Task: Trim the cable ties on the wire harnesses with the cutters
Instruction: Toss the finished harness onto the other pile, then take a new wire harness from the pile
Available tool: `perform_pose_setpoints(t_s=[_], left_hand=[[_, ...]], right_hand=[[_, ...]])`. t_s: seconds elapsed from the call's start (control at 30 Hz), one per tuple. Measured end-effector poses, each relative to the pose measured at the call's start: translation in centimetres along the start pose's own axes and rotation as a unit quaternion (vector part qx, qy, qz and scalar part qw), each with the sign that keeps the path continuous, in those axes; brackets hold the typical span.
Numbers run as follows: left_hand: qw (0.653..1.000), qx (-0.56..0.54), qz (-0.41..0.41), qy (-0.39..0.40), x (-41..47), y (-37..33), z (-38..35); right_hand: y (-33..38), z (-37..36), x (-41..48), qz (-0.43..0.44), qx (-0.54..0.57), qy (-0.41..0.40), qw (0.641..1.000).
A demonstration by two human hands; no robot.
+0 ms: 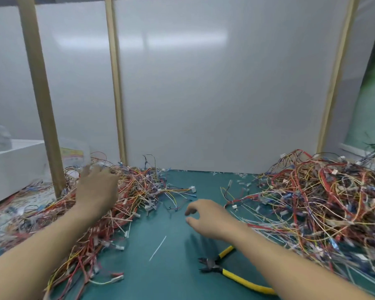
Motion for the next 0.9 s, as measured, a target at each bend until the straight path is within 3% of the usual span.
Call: perform_pose_setpoints(t_s=[0.1,0.17,0.27,0.33,0.4,0.47,0.53,0.57,0.63,0.73,0.8,0.87,0.9], left_hand=[[0.988,-0.154,-0.03,0.0,-0.9,-4.2,1.0],[0.944,-0.327,-0.043,0.022,-2.1,-7.4,1.0],[0.894,-0.429,-0.091,0.092,-4.6,-12.4,0.0],[0.873,-0.433,-0.147,0.167,-6.8,-15.4,-1.3],[0.881,-0.365,-0.191,0.231,-8.6,-16.7,-2.7],[0.929,-0.201,-0.24,0.199,-9.1,-16.2,-2.9],[0.936,-0.156,-0.288,0.129,-8.9,-15.4,-2.0],[0.927,-0.201,-0.297,0.113,-8.6,-14.7,-1.2],[0.919,-0.288,-0.258,0.077,-7.1,-12.3,-0.6],[0.963,-0.25,-0.098,0.014,-2.9,-5.8,-2.5],[0.983,-0.159,0.007,0.09,-1.4,-2.3,-5.2],[0.979,-0.116,0.031,0.165,-1.0,-0.9,-7.1],[0.978,-0.122,0.025,0.166,-0.8,-0.9,-7.3]], right_hand=[[0.2,-0.7,0.7,-0.025,0.123,-0.025,0.992],[0.8,-1.6,1.0,-0.035,0.206,-0.018,0.978],[1.4,-3.9,1.2,-0.093,0.428,0.031,0.899],[1.4,-5.0,1.1,-0.129,0.525,0.038,0.84],[0.9,-5.7,0.9,-0.152,0.558,0.035,0.815],[0.5,-6.0,0.7,-0.164,0.602,0.046,0.781],[0.2,-5.9,0.8,-0.166,0.653,0.051,0.738],[0.1,-5.7,0.8,-0.161,0.66,0.053,0.732],[0.1,-5.5,1.0,-0.143,0.638,0.053,0.754],[-0.4,-5.3,0.9,-0.145,0.602,0.041,0.784],[-1.1,-5.1,0.8,-0.156,0.598,0.026,0.786],[-1.7,-4.8,0.7,-0.161,0.59,0.017,0.791],[-1.9,-4.7,0.6,-0.16,0.584,0.015,0.796]])
Point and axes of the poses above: each hand's wrist, its own x-axis towards the middle knuckle, its own z-axis out of the back of the hand, y = z × x, the point moved 7 cm from there along x, towards the middle knuckle, and after that the axes turned 9 degrees about -x, right-handed, at the moved point
